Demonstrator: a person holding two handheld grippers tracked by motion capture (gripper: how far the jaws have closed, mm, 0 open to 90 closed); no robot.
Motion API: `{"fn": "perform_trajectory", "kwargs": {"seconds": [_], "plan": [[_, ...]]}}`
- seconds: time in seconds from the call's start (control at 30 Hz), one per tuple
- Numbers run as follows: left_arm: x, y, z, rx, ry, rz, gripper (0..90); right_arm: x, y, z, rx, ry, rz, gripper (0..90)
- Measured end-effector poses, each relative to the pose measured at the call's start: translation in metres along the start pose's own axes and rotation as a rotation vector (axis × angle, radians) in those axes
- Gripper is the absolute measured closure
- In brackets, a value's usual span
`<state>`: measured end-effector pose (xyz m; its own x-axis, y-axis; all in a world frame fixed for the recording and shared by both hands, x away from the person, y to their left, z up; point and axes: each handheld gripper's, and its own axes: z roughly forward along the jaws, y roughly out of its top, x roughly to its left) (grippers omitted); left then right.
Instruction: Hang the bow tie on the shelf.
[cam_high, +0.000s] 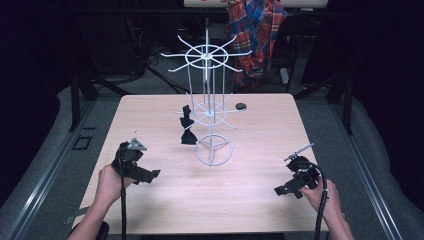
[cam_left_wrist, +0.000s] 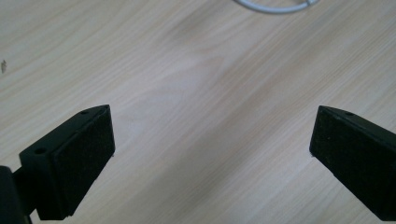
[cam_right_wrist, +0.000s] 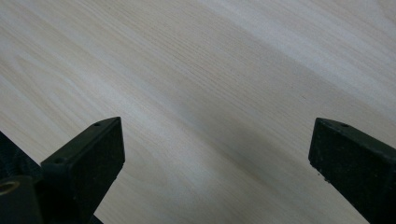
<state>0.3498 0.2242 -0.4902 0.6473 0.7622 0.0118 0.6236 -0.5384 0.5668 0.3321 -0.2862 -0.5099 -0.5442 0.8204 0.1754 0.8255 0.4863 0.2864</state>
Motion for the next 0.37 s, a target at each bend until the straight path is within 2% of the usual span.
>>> {"fn": "perform_trajectory", "kwargs": {"seconds": [0.07, 0.1, 0.13, 0.17, 0.37], "plan": [[0.000, -0.003, 0.004, 0.030, 0.000, 0.005, 0.0, 0.002, -0.001, 0.002, -0.020, -0.014, 0.021, 4.1], [0.000, -0.003, 0.006, 0.046, -0.012, 0.007, 0.0, 0.003, -0.001, 0.003, -0.027, -0.006, 0.029, 4.3], [0.001, -0.003, 0.007, 0.052, -0.015, 0.008, 0.0, 0.003, -0.001, 0.003, -0.026, -0.006, 0.027, 4.6], [0.001, -0.003, 0.009, 0.056, -0.016, 0.006, 0.0, 0.001, 0.000, 0.001, 0.004, -0.004, 0.002, 4.9], [0.005, -0.003, 0.012, 0.073, -0.006, -0.005, 0.0, 0.001, 0.000, 0.002, 0.004, -0.007, 0.000, 5.8]]}}
